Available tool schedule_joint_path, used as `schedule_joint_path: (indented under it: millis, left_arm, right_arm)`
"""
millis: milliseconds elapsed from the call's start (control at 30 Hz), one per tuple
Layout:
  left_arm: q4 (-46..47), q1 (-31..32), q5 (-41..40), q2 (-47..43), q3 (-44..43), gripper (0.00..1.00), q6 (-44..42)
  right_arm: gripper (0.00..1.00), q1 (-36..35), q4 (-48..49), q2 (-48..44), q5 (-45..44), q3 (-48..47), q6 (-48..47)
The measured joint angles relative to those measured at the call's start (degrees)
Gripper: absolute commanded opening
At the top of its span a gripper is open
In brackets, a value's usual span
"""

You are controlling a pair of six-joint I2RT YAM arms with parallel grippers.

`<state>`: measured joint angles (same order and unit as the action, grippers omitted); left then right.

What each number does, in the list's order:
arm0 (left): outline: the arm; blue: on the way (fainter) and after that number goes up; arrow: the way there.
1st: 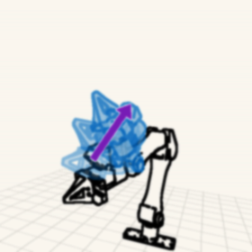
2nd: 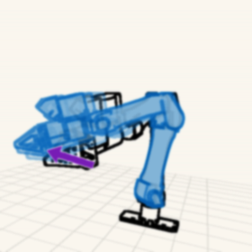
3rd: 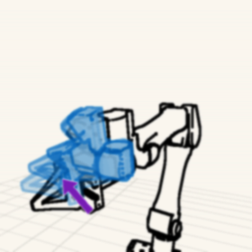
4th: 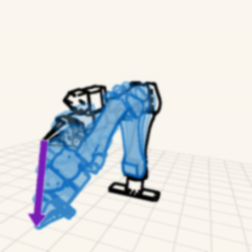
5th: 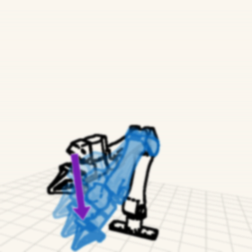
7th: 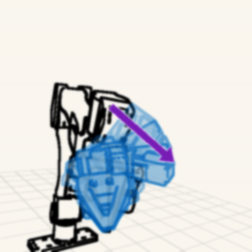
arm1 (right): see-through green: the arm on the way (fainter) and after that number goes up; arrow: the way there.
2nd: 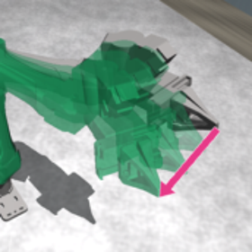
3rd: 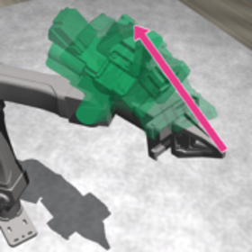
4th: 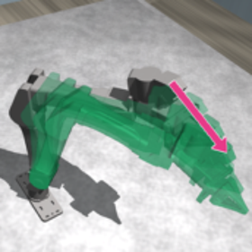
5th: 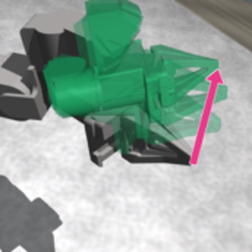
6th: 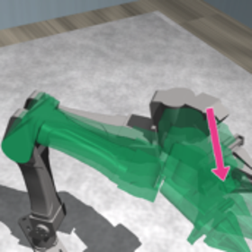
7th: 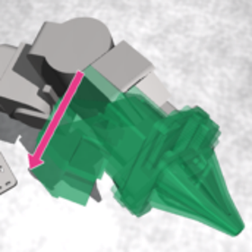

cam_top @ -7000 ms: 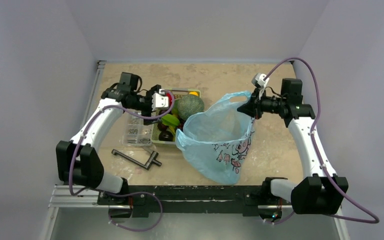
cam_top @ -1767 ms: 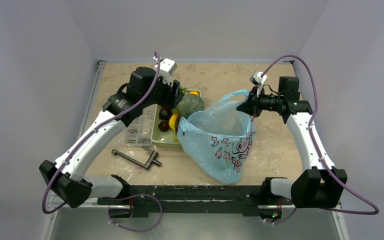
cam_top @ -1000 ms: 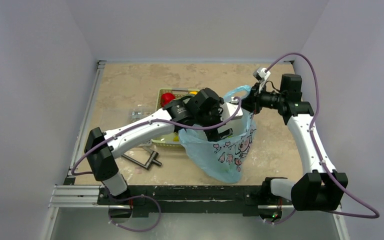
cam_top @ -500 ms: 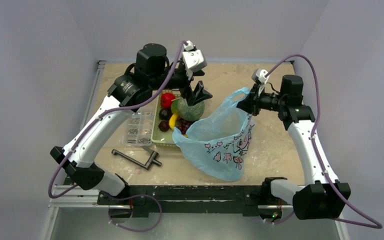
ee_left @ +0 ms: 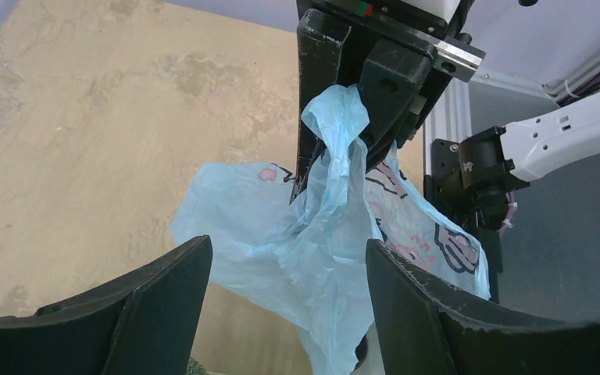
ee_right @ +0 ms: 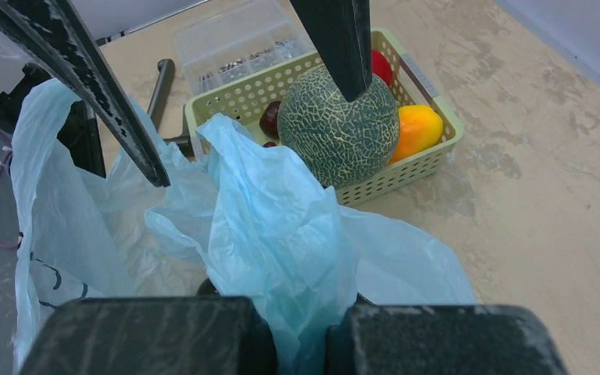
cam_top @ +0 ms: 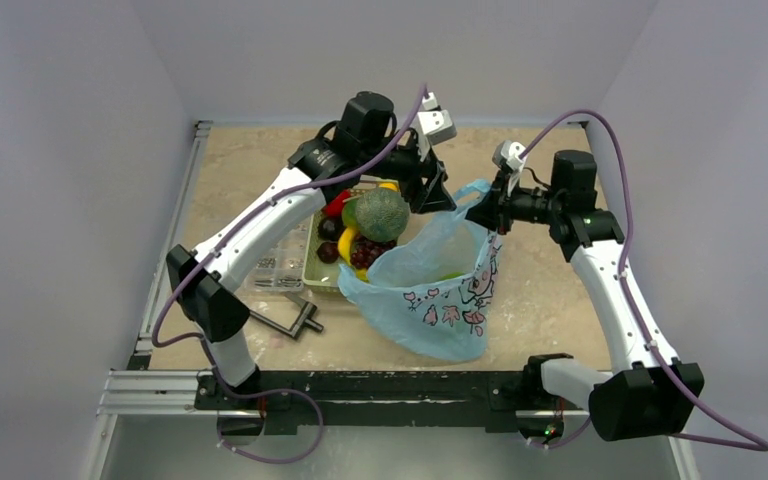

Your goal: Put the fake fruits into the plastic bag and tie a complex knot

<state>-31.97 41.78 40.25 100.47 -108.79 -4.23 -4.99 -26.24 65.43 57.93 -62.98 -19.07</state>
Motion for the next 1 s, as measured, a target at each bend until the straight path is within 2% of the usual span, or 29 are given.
schedule_joint_path:
  millis: [133, 300, 433, 467, 533, 633, 733, 867, 900, 967, 1000]
  left_arm:
    - [1.1, 0.2, 0.8, 0.7, 0.3, 0.51, 1.3]
    - [2.1, 1.0, 1.6, 0.8, 0.3, 0.00, 2.7]
    - [4.0, 1.3, 0.8, 0.8, 0.6, 0.00, 4.3]
    - [4.5, 1.2, 0.5, 0.7, 0.7, 0.00, 4.7]
    - [5.2, 0.9, -0.1, 0.5, 0.9, 0.00, 5.4]
    - [7.0, 0.1, -0.7, -0.8, 1.9, 0.00, 7.2]
    - [7.9, -1.5, -0.8, -2.8, 1.9, 0.00, 8.4]
    - [7.9, -3.3, 0.0, -5.6, 1.9, 0.00, 8.1]
    - [7.9, -3.5, 0.4, -6.1, 1.9, 0.00, 8.1]
    - [7.6, -3.8, 1.7, -6.7, 1.9, 0.00, 8.1]
    - [7.5, -3.7, 2.5, -6.8, 1.9, 0.00, 8.1]
  right_arm:
    - [0.02, -0.3, 0.2, 0.0, -0.3, 0.0, 0.3]
    - [0.02, -0.3, 0.2, -0.2, -1.5, 0.1, 0.7]
    - [0.04, -0.3, 0.4, -1.3, -2.1, 1.0, 1.0]
    - [0.09, -0.3, 0.5, -1.5, -2.3, 1.1, 1.0]
    - [0.29, -0.3, 0.6, -2.1, -2.9, 1.4, 1.2]
    - [0.49, -0.3, 0.6, -2.5, -3.0, 1.7, 1.5]
    - [0.54, -0.3, -1.9, -2.6, -2.8, 1.8, -0.7]
    - [0.53, -0.3, -13.5, -2.6, -2.3, 1.8, -9.8]
    - [0.58, -0.3, -15.5, -2.6, -2.2, 1.8, -11.1]
    - [0.79, -0.4, -19.9, -2.7, -1.5, 1.1, -13.7]
    - [0.84, -0.4, -21.5, -2.8, -1.3, 0.3, -14.3]
